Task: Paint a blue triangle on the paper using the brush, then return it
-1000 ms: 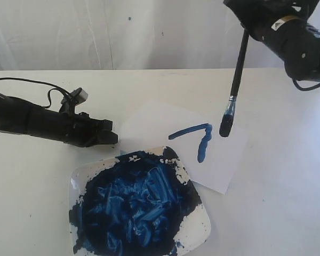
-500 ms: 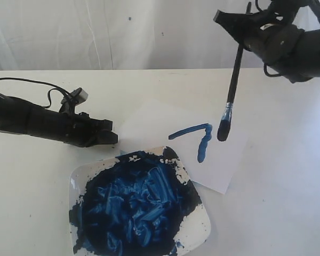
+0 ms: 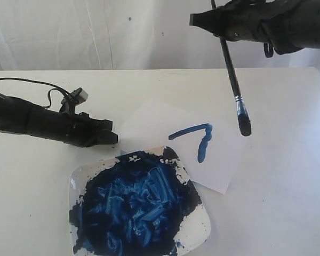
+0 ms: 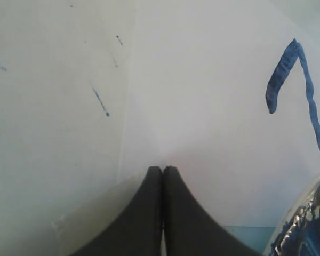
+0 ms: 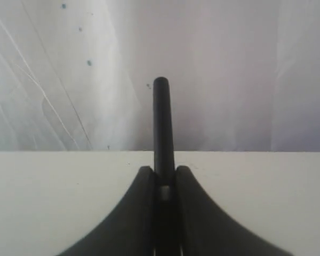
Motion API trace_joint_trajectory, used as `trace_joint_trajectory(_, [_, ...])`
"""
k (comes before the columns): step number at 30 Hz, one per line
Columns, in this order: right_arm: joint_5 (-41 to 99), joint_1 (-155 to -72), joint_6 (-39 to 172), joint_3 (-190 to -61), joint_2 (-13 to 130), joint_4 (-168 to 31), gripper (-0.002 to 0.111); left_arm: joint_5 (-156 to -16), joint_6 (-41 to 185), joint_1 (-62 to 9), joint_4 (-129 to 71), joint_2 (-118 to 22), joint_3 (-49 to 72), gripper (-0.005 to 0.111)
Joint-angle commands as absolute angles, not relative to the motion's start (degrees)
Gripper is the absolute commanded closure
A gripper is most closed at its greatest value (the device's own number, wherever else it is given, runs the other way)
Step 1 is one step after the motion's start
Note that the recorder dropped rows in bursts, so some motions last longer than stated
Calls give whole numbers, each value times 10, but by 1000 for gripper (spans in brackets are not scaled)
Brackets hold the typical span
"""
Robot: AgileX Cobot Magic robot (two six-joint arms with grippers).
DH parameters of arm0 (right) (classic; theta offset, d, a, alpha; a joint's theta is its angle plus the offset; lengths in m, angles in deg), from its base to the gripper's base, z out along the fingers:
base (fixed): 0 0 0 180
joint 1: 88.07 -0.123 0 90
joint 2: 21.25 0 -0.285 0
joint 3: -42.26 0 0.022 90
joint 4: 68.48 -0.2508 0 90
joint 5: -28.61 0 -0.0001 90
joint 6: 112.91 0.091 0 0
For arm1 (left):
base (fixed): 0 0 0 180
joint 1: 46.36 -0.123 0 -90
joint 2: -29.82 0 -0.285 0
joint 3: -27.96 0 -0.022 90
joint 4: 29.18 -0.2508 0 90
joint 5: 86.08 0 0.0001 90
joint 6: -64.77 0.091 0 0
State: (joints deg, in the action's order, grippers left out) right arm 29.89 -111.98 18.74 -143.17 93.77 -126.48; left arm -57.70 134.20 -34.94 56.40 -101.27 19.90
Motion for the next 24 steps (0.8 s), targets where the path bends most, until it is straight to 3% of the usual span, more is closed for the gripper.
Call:
trace_joint_trajectory(1, [303, -1082, 272, -1447, 977, -1258, 108, -596, 1327, -346, 553, -1035, 189, 107])
trace_joint_trajectory(9, [429, -1074, 509, -1454, 1046, -1205, 108, -596, 1327, -346, 553, -1035, 189, 107])
trace_joint_trajectory(18, [650, -1074, 1034, -1454, 1112, -726, 108, -596, 1327, -346, 553, -1035, 189, 107])
trace_joint_trajectory(24, [712, -1074, 1083, -1454, 1154, -727, 108, -596, 1327, -346, 553, -1035, 189, 107])
